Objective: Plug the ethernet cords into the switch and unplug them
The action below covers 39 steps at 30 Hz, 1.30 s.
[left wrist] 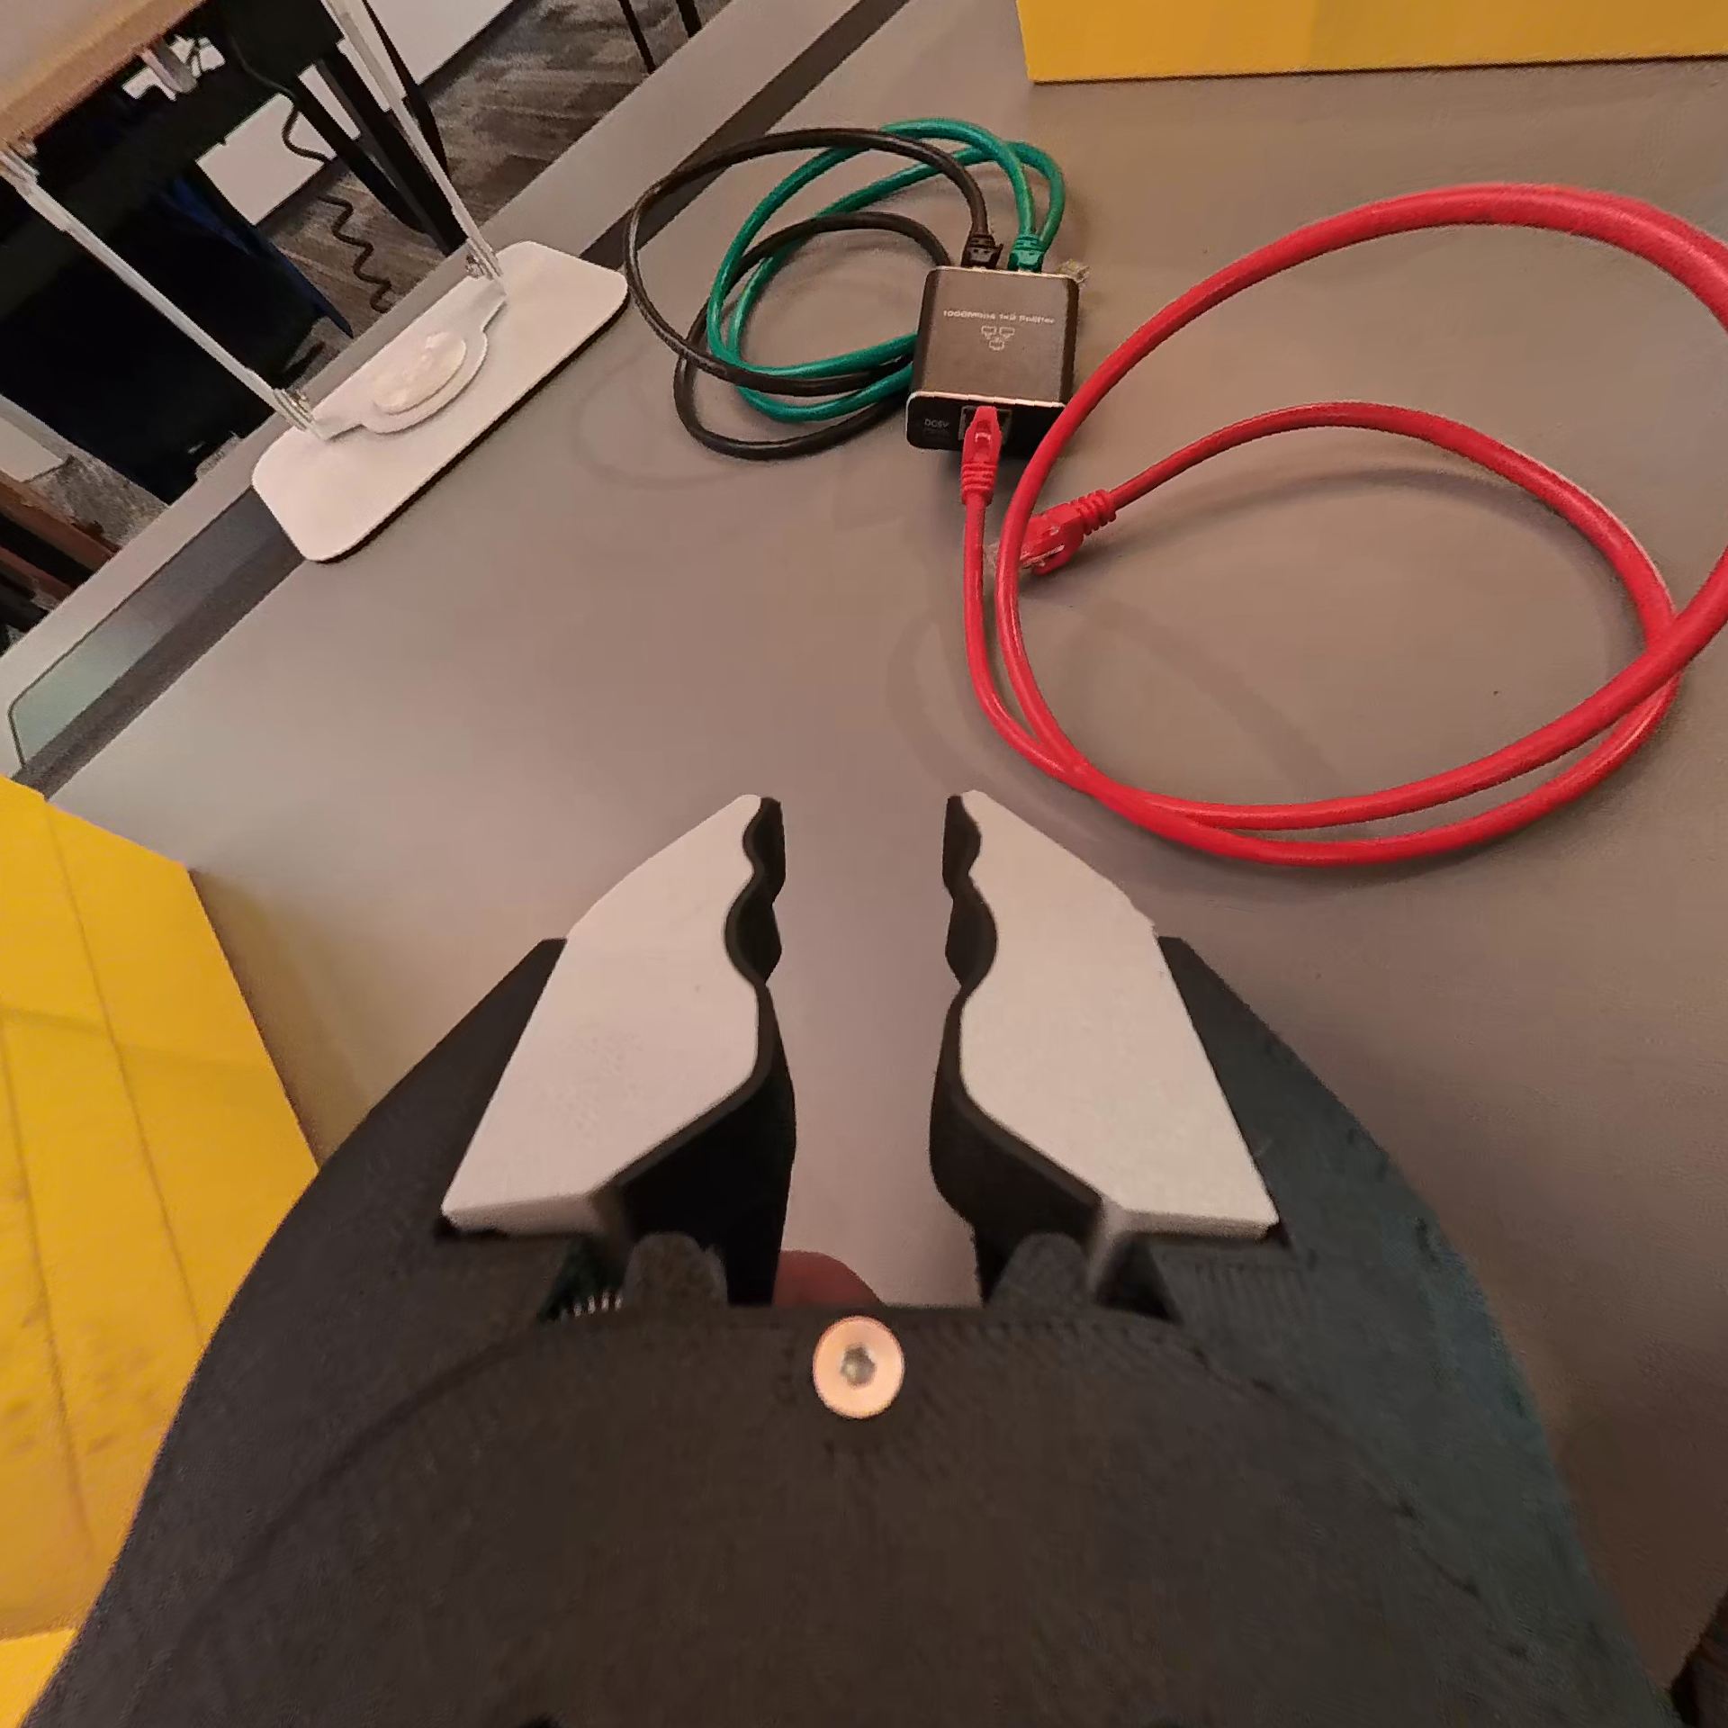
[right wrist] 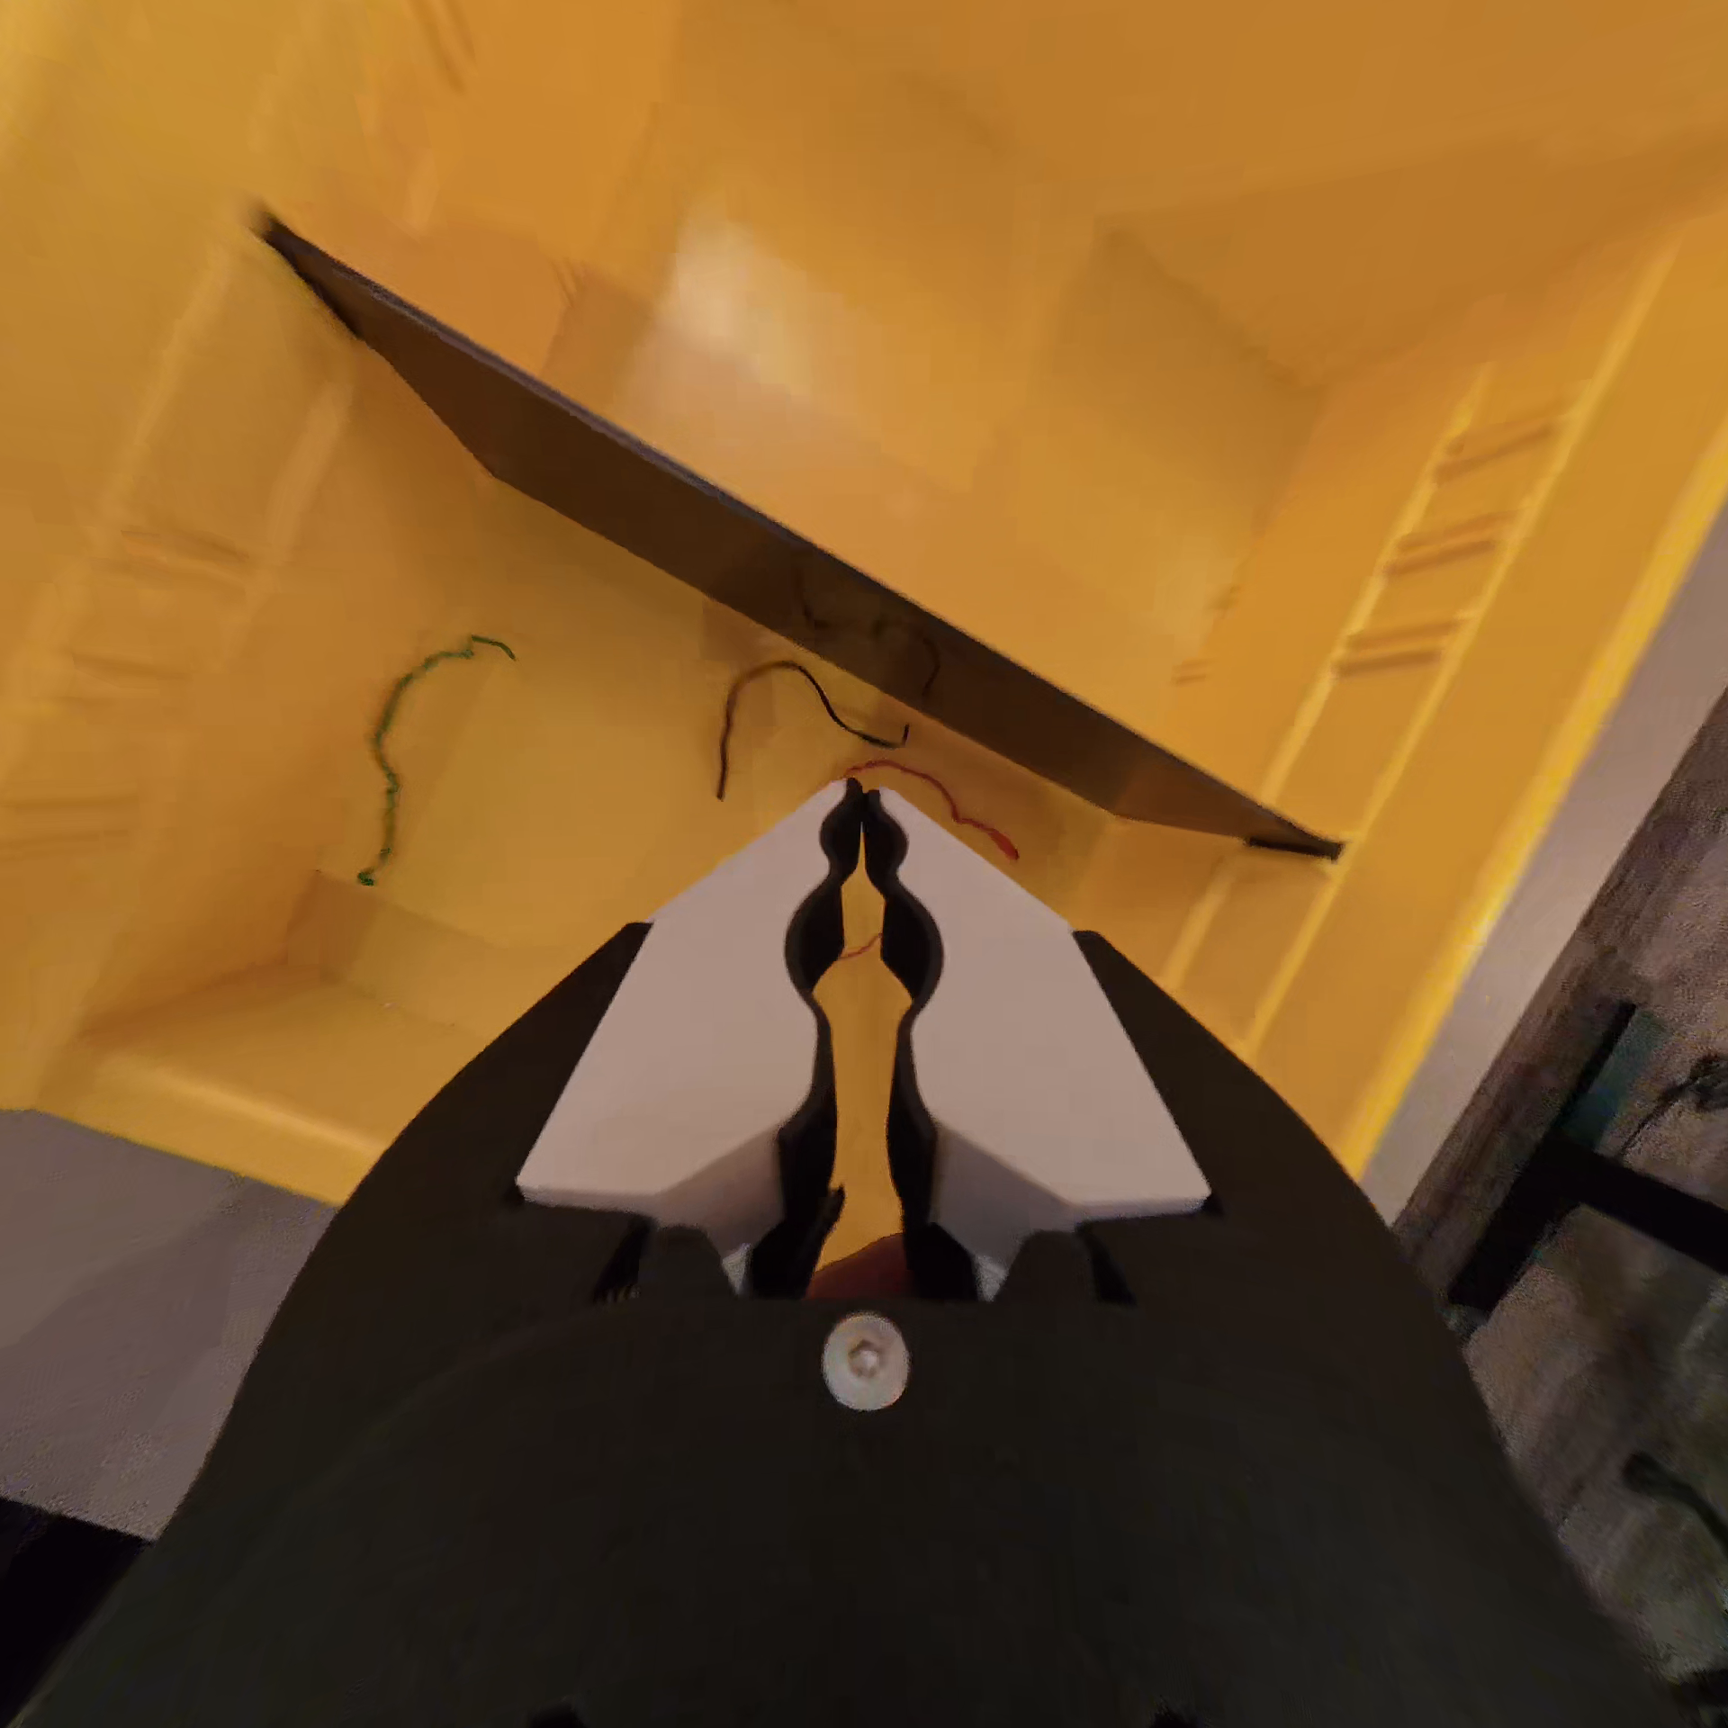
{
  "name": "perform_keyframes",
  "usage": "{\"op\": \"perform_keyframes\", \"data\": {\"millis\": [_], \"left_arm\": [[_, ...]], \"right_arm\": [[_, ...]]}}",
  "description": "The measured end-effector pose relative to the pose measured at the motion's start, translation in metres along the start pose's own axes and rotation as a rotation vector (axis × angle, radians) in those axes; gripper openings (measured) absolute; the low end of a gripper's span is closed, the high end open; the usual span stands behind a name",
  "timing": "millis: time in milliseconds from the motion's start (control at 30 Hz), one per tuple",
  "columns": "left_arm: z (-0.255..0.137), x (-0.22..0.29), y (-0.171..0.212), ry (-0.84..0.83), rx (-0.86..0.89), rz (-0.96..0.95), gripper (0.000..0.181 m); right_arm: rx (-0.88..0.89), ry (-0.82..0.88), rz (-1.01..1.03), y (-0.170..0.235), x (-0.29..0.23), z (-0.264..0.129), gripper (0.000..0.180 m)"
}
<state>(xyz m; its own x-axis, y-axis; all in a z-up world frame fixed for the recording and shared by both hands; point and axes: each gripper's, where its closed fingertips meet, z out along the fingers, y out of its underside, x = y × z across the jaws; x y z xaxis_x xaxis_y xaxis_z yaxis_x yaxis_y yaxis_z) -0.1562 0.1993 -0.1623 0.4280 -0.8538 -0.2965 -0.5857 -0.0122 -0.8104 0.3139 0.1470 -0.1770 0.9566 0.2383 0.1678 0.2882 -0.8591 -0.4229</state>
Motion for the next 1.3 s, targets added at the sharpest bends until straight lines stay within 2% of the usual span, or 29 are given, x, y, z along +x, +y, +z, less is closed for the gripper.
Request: {"op": "perform_keyframes", "data": {"millis": [33,167,233,367,400,467,533,633,767,900,967,1100,1300], "left_arm": [[0.001,0.000,-0.001,0.001,0.003,-0.001,0.032],[0.006,0.000,-0.009,0.000,0.014,0.014,0.032],[0.011,0.000,-0.015,0.007,0.021,0.027,0.033],[0.019,-0.003,-0.030,0.014,0.038,0.058,0.033],[0.022,-0.003,-0.034,0.017,0.040,0.066,0.034],[0.028,-0.001,-0.039,0.057,0.031,0.064,0.041],[0.038,0.005,-0.040,0.116,-0.006,0.049,0.066],[0.052,0.010,-0.045,0.159,-0.015,0.063,0.066],[0.075,0.026,-0.034,0.259,-0.135,0.098,0.068],[0.095,0.043,-0.021,0.318,-0.230,0.168,0.061],[0.103,0.048,-0.022,0.332,-0.242,0.154,0.051],[0.114,0.045,-0.020,0.300,-0.264,0.153,0.015],[0.111,0.036,-0.031,0.220,-0.186,0.170,0.007]], "right_arm": [[0.038,0.000,-0.019,-0.009,-0.003,-0.009,0.000],[0.233,0.040,-0.079,-0.058,-0.013,-0.051,0.000],[0.273,0.025,-0.131,-0.073,-0.028,-0.062,0.000],[0.252,0.072,-0.189,-0.082,-0.036,-0.060,0.015],[0.261,0.089,-0.190,-0.085,-0.034,-0.058,0.028],[0.270,0.119,-0.202,-0.088,-0.031,-0.059,0.000],[0.343,0.117,-0.222,-0.100,-0.037,-0.069,0.000],[0.517,0.052,-0.245,-0.132,-0.061,-0.096,0.002],[0.528,-0.016,-0.360,-0.149,-0.105,-0.094,0.012],[0.531,-0.086,-0.470,-0.160,-0.149,-0.085,0.014],[0.542,-0.126,-0.508,-0.164,-0.167,-0.083,0.015],[0.534,-0.218,-0.527,-0.170,-0.201,-0.074,0.022],[0.404,-0.301,-0.537,-0.160,-0.234,-0.029,0.038]]}}
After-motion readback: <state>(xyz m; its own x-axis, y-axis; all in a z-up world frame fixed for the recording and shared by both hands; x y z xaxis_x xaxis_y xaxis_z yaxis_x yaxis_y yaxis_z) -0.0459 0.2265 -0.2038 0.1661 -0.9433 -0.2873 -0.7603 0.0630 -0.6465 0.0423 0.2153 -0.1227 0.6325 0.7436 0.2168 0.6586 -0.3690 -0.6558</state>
